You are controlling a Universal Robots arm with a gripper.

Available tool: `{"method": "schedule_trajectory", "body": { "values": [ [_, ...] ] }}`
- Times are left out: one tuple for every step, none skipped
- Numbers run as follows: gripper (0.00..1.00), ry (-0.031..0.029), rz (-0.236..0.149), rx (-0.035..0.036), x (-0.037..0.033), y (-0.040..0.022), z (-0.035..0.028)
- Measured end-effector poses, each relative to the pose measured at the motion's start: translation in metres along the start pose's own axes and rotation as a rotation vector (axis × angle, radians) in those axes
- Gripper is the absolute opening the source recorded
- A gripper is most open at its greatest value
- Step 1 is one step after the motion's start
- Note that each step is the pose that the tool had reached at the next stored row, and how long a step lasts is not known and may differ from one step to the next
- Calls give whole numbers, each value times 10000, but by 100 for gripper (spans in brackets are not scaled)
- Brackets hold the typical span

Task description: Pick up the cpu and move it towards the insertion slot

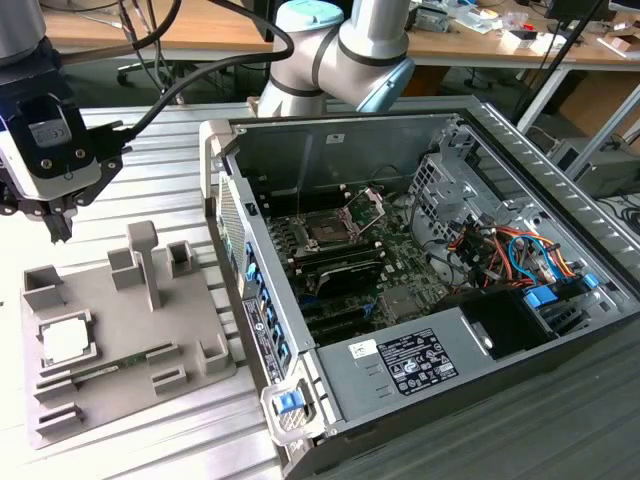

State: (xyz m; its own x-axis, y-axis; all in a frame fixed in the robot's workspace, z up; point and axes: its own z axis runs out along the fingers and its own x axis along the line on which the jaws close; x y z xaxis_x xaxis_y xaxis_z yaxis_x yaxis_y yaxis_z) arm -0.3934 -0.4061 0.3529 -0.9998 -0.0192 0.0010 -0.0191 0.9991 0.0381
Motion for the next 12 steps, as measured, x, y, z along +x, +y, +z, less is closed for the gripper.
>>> {"method": "schedule_trajectory", "body": {
  "values": [
    [11,-1,0,0,0,0,2],
    [11,0,1,0,1,0,3],
    [11,-1,0,0,1,0,5],
    [11,0,0,0,1,0,8],
    [11,0,0,-1,1,0,9],
    [11,0,0,0,1,0,10],
    [11,0,0,0,1,0,12],
    [11,-1,0,0,1,0,14],
    [11,0,0,0,1,-1,16],
    [11,-1,0,0,1,-1,18],
    [11,-1,0,-1,1,0,19],
    [11,-1,0,0,1,-1,24]
  ]
}}
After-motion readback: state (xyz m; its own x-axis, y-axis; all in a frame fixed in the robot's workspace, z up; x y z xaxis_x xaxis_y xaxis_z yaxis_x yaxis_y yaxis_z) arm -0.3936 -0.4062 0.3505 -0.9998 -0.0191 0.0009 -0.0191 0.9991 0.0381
